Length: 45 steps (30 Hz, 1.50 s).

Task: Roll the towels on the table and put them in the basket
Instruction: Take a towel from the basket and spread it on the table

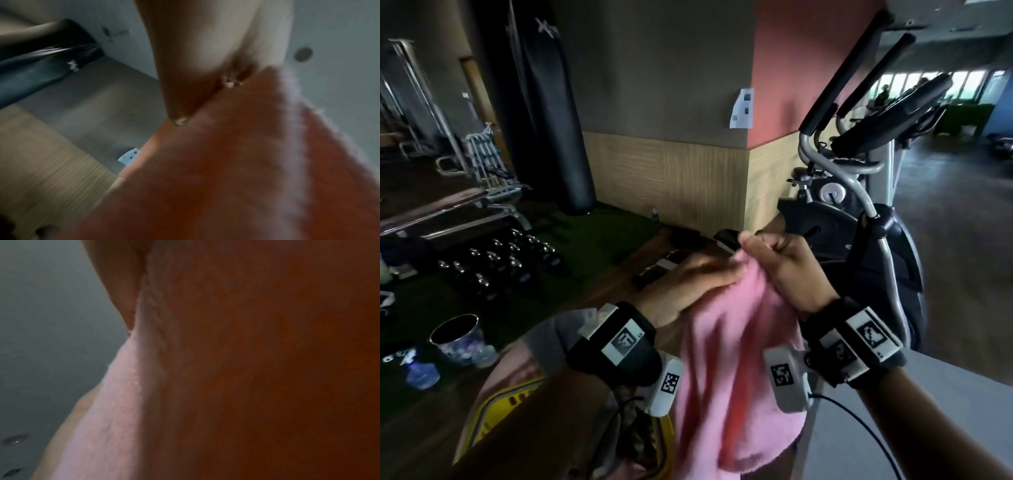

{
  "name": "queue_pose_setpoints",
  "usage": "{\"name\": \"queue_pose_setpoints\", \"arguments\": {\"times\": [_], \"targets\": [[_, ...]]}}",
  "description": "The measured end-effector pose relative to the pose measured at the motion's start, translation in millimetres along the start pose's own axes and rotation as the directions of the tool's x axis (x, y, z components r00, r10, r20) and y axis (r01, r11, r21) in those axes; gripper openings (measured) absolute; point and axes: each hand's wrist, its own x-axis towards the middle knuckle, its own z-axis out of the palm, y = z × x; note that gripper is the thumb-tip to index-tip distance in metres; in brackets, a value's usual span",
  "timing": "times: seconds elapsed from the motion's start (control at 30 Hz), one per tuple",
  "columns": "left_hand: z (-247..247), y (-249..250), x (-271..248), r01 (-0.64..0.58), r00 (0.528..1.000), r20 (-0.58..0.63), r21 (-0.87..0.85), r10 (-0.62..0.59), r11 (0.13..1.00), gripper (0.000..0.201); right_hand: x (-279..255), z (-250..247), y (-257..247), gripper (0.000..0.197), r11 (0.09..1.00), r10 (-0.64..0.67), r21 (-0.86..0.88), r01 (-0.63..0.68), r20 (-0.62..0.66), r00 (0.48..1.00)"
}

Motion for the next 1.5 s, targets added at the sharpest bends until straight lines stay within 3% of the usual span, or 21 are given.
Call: {"name": "queue_pose_setpoints", "arguments": {"times": [0.07, 0.13, 0.2, 0.3, 0.37, 0.43, 0.47, 0.57, 0.6, 0.67, 0.73, 0.77, 0.83, 0.9, 0.93, 1.0, 1.1, 1.2, 1.27, 1.37, 1.5], "targets": [[-10.8, 5.1, 4.0, -0.028, 0.993, -0.12, -0.064, 0.02, 0.998, 0.024, -5.4, 4.2, 5.3, 0.059, 1.0, 0.009, -0.018, -0.007, 0.095, 0.995], [-22.5, 5.4, 6.5, -0.069, 0.975, -0.219, -0.15, 0.035, 0.986, 0.036, -16.8, 6.7, 8.3, 0.057, 0.998, 0.035, -0.052, -0.025, 0.185, 0.982], [-18.7, -0.1, 1.8, -0.031, 0.996, -0.087, -0.121, 0.021, 0.992, 0.038, -17.3, 5.5, 4.7, 0.057, 0.999, 0.035, -0.041, -0.028, 0.165, 0.986], [-7.1, -1.4, -5.2, 0.03, 0.998, 0.052, 0.022, -0.031, 0.999, 0.02, -8.3, 7.2, -3.2, 0.053, 0.999, -0.003, 0.043, 0.002, 0.015, 1.0], [-12.7, -1.1, -1.0, -0.036, 0.999, -0.023, -0.025, 0.036, 0.999, 0.021, -12.1, 9.3, 3.2, 0.051, 1.0, -0.013, -0.006, 0.014, 0.061, 0.998], [-17.5, 3.0, 0.9, -0.062, 0.99, -0.134, -0.114, 0.046, 0.992, 0.04, -21.7, 7.7, 13.9, 0.046, 0.998, 0.045, -0.052, -0.039, 0.127, 0.991], [-16.8, 3.5, 0.3, -0.044, 0.992, -0.125, -0.133, 0.027, 0.99, 0.044, -24.7, 6.6, 14.7, 0.043, 0.997, 0.074, -0.035, -0.07, 0.139, 0.988], [-9.0, -6.6, -8.9, 0.076, 0.995, 0.061, 0.006, -0.076, 0.997, 0.017, -15.4, 3.0, 3.2, 0.042, 0.999, 0.046, 0.02, -0.049, 0.109, 0.993], [-5.5, -6.6, -11.3, 0.082, 0.992, 0.098, 0.024, -0.084, 0.996, 0.02, -11.1, 2.8, -2.5, 0.037, 0.999, 0.021, 0.035, -0.024, 0.093, 0.995], [-6.3, -3.2, -8.8, 0.015, 0.997, 0.072, -0.01, -0.014, 1.0, 0.022, -9.0, 3.2, -1.5, 0.033, 1.0, 0.006, -0.013, -0.005, 0.113, 0.994], [-13.6, 2.5, -4.1, -0.079, 0.997, -0.021, -0.113, 0.077, 0.99, 0.027, -15.4, 1.3, 9.3, 0.031, 0.995, 0.084, -0.074, -0.069, 0.223, 0.971], [-18.5, -1.0, -3.0, -0.064, 0.997, -0.05, -0.153, 0.057, 0.986, 0.03, -19.4, 0.3, 12.8, 0.027, 0.992, 0.122, -0.067, -0.108, 0.269, 0.955], [-17.7, -2.7, -5.2, -0.003, 0.999, 0.05, -0.136, 0.01, 0.991, 0.033, -18.5, -3.0, 11.8, 0.024, 0.992, 0.122, -0.013, -0.123, 0.265, 0.956], [-10.1, -3.3, -8.2, 0.027, 0.99, 0.142, -0.033, -0.022, 0.999, 0.029, -10.4, -3.1, 2.0, 0.021, 0.996, 0.046, 0.066, -0.059, 0.183, 0.982], [-6.2, 1.2, -8.3, 0.012, 0.993, 0.119, 0.007, -0.012, 1.0, 0.023, -6.8, -2.4, -0.6, 0.019, 0.994, 0.016, 0.107, -0.033, 0.149, 0.989], [-9.5, 1.2, -0.8, -0.06, 0.997, -0.049, 0.026, 0.061, 0.998, 0.019, -6.0, 0.5, 3.4, 0.018, 0.98, 0.002, 0.2, -0.022, 0.099, 0.995], [-17.5, -0.7, 5.6, -0.16, 0.953, -0.265, -0.025, 0.148, 0.987, 0.028, -15.6, 5.4, 11.4, 0.032, 0.889, 0.143, 0.431, -0.152, 0.053, 0.988], [-12.5, -8.0, 3.2, -0.148, 0.963, -0.226, 0.025, 0.15, 0.989, 0.019, -13.3, 1.4, 10.3, 0.034, 0.843, 0.199, 0.51, -0.17, -0.003, 0.98], [-3.5, -4.2, -1.6, -0.098, 0.983, -0.15, 0.068, 0.108, 0.993, 0.018, -4.5, 1.0, 6.3, 0.027, 0.871, 0.167, 0.474, -0.128, -0.041, 0.985], [5.8, 3.8, -4.4, -0.154, 0.986, -0.046, 0.073, 0.158, 0.985, 0.025, 4.9, 8.7, -2.2, 0.021, 0.963, 0.03, 0.268, -0.027, -0.009, 0.999], [3.7, 3.5, -2.9, -0.161, 0.981, -0.112, 0.009, 0.161, 0.987, 0.027, 15.1, 9.4, -11.2, 0.008, 0.997, -0.019, 0.071, 0.017, 0.027, 0.999]]}}
